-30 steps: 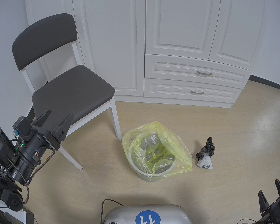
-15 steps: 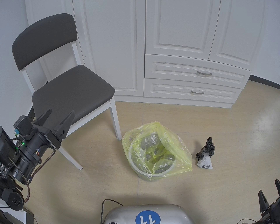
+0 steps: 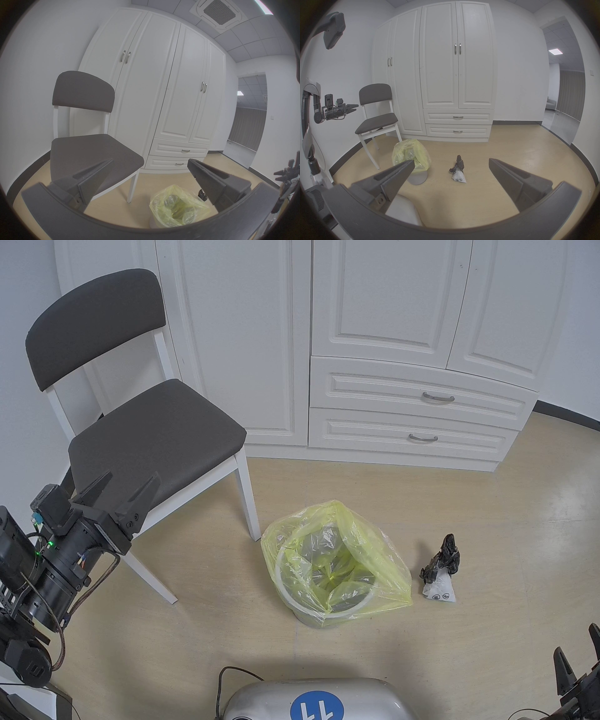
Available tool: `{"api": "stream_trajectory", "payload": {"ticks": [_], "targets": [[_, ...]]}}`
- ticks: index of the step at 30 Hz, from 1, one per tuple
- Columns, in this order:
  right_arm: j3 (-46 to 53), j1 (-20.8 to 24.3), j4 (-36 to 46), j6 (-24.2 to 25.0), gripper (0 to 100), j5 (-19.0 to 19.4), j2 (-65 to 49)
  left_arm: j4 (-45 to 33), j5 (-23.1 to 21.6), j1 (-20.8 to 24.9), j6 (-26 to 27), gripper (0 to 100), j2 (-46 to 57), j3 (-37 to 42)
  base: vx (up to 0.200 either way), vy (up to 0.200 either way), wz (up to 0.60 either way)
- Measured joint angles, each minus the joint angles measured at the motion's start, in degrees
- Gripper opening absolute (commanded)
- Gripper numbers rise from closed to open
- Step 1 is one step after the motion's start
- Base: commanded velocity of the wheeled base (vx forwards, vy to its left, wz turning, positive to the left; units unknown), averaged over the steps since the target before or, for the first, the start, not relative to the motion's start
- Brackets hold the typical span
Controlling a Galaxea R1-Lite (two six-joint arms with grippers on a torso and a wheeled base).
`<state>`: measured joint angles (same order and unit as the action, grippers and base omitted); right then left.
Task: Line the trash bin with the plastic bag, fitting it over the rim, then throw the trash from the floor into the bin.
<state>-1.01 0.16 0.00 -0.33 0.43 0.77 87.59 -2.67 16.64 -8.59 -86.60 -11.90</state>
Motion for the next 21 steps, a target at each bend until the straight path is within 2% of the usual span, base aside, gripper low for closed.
{"api": "stream_trajectory", "payload": {"ticks": [11,21], "targets": [[0.0,-0.13,-0.11,-1.28,100,0.2,0.05,-0.48,2.32,-0.35,0.79,100,-0.88,1.35,0.0,0.0,0.0],[0.0,-0.16,-0.33,-1.94,100,0.61,0.07,-0.13,3.0,1.0,7.4,100,-14.2,-0.3,0.0,0.0,0.0]]}}
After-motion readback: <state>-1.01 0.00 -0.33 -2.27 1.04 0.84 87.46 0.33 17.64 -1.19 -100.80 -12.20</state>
